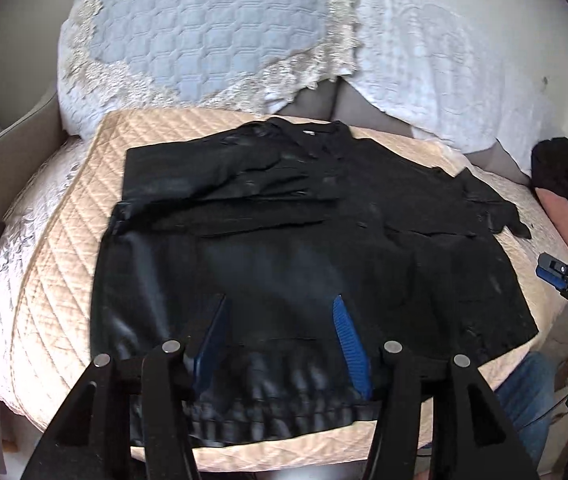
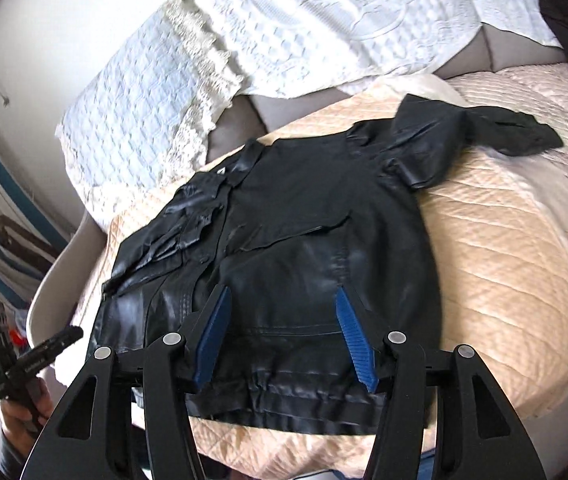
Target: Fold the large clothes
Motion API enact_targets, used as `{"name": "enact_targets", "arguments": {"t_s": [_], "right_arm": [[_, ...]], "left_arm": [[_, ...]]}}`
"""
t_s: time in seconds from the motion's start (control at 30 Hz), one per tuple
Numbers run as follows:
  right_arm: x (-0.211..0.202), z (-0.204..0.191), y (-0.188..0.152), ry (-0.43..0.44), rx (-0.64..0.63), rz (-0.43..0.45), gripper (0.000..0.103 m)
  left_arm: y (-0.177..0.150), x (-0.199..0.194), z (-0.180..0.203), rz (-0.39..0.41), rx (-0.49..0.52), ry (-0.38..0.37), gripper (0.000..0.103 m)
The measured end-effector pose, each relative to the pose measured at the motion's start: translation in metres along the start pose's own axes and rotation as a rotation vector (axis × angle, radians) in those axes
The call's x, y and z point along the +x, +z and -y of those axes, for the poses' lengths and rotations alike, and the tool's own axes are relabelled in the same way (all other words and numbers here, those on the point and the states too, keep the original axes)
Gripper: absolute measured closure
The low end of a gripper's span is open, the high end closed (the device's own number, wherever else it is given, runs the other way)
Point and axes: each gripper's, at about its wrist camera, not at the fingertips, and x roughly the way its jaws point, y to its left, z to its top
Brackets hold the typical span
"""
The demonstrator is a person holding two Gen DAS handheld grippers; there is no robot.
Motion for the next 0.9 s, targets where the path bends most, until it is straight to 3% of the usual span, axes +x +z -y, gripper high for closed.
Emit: {"name": "enact_targets", "arguments": {"t_s": [0.4,0.63,0.9], "right_arm": [[0.001,0.078,0.032,-0.025,0.129,0.049,0.04],[0.028,0.165,0.083,-0.101,0.299,0.082,0.04],[0.055,0.287,0.127,-0.194,0.585,0.124,0.039]], "left_arm": [[0.011,0.039,0.043,-0.032,0.033,-0.012,0.046],[0.028,0.077,0.061,-0.057,0.052,-0.014,0.046],[0.039,0.119,0.063,-0.09,0.045,0.001,0.046]]}}
